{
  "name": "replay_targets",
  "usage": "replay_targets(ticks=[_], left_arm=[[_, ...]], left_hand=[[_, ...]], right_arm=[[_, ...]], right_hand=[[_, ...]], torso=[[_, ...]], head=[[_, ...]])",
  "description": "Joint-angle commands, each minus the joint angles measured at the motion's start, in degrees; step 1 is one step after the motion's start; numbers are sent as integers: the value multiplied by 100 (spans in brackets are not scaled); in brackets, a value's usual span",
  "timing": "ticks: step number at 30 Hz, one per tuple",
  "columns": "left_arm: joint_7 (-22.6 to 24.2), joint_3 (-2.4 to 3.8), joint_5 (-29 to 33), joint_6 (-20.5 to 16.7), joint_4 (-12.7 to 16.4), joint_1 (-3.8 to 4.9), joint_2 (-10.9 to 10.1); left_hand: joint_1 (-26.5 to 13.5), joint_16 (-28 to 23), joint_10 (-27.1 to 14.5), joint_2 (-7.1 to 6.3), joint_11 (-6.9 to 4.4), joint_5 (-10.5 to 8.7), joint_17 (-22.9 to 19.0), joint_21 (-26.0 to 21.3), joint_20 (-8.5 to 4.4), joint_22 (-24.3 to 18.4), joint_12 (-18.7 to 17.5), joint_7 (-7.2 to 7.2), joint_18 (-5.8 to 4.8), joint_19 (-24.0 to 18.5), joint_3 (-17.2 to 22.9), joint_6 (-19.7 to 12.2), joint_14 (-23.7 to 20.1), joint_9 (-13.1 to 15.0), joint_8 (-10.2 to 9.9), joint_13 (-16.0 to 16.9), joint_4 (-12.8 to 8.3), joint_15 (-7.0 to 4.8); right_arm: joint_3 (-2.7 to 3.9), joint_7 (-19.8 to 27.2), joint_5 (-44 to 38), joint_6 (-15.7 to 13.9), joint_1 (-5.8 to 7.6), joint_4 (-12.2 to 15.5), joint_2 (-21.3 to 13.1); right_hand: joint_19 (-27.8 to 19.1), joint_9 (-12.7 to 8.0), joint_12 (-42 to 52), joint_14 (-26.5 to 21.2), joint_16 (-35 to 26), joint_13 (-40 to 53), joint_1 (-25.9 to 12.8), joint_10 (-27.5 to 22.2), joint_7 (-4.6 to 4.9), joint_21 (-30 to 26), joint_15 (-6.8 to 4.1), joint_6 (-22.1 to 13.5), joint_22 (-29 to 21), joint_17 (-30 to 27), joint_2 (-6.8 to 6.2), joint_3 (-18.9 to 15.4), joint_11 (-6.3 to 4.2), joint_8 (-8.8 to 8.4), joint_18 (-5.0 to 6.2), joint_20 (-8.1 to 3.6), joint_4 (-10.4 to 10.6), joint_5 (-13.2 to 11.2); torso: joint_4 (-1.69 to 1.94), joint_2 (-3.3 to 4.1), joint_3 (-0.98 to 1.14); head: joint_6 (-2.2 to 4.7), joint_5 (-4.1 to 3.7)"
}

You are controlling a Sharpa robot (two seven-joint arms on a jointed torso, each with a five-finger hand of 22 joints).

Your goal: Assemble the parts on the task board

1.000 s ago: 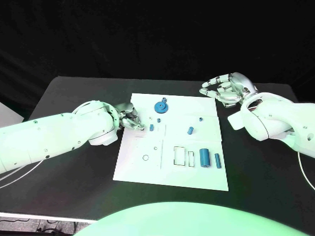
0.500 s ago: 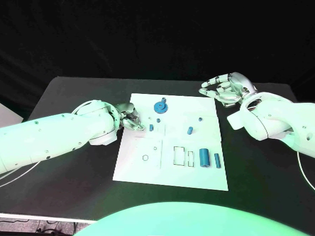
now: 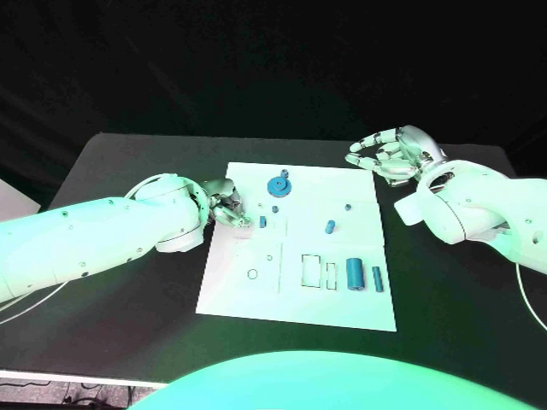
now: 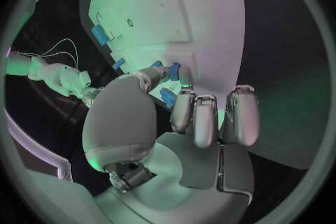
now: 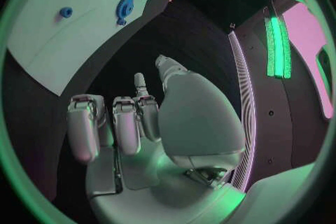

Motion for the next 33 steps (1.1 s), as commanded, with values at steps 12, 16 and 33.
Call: replay_targets(ticks=[12, 16, 33], left_arm=[[-56, -5, 102, 133, -21, -5, 8], [-61, -5, 110, 122, -25, -5, 8], [-82, -4, 175, 42, -50, -5, 9]], left_hand=[[-136, -31, -30, 9, -61, -6, 996, -34, 15, 490, -82, -146, -45, -27, -583, 119, 460, -136, 36, -25, 342, -60], [-108, -30, -32, 27, -61, 1, 996, -36, 12, 489, -87, -146, -45, -26, -750, 123, 460, -161, 42, -25, 462, -61], [-300, -32, -35, 210, -46, 25, 988, -44, 6, 487, -101, -130, -44, -25, -1209, 137, 459, -243, 50, -28, 625, -49]], right_arm=[[1, 61, -52, 48, -3, 3, 8], [1, 62, -52, 46, -3, 1, 9], [1, 66, -47, 34, -3, -7, 17]], right_hand=[[341, -9, -7, 506, -14, 995, -54, 71, 4, -14, 6, -55, 1151, 1131, -1, 27, 41, 29, 98, 13, 0, 32], [341, -9, -7, 506, -14, 995, -54, 71, 4, -14, 6, -55, 1151, 1131, -1, 27, 41, 29, 98, 13, 0, 32], [339, -10, -11, 505, -16, 991, -65, 67, 5, -18, 6, -58, 1149, 1126, -4, 24, 41, 29, 98, 13, 4, 32]], torso=[[1, 0, 0], [1, 1, 1], [0, 2, 0]], head=[[1, -2], [1, -2], [1, -6]])
